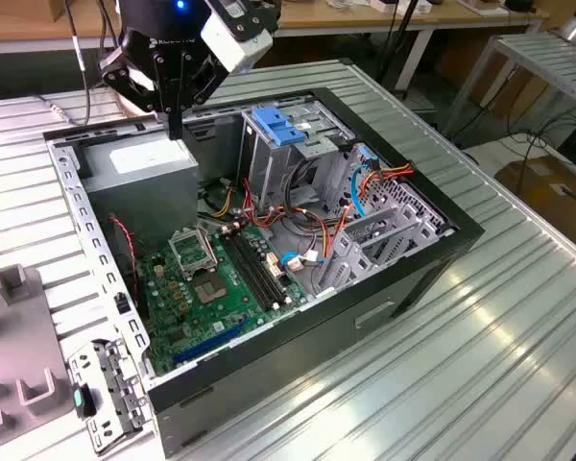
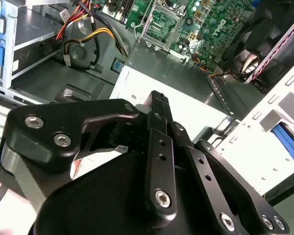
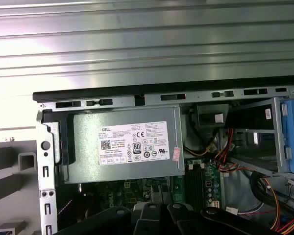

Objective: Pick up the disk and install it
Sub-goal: 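Reach for the disk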

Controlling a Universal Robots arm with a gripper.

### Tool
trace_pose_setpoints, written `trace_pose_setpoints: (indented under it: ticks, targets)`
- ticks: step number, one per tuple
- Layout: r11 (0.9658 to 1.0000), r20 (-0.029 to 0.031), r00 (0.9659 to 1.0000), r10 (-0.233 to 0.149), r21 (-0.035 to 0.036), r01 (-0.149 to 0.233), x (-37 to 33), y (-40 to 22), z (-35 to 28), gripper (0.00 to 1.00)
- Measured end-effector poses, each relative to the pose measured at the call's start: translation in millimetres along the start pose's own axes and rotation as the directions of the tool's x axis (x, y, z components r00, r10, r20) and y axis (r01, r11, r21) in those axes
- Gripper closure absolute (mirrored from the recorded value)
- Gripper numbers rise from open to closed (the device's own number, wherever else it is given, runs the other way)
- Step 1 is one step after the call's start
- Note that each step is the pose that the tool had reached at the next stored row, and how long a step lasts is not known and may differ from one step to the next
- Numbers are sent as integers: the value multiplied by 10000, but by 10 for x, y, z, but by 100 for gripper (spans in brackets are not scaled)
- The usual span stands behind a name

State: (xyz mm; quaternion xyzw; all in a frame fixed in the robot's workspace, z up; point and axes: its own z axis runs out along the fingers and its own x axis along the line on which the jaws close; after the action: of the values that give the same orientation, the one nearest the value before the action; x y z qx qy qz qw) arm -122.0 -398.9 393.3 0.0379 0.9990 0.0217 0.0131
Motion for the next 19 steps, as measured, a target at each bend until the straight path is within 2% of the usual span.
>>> trace_pose_setpoints:
  ticks: [5,12,19]
  targets:
    - [10000,0,10000,1,0,-1,4,0,0,89]
    - [10000,-3,10000,0,0,0,54,-4,0,89]
    - [10000,-30,10000,1,-5,-1,98,-8,4,89]
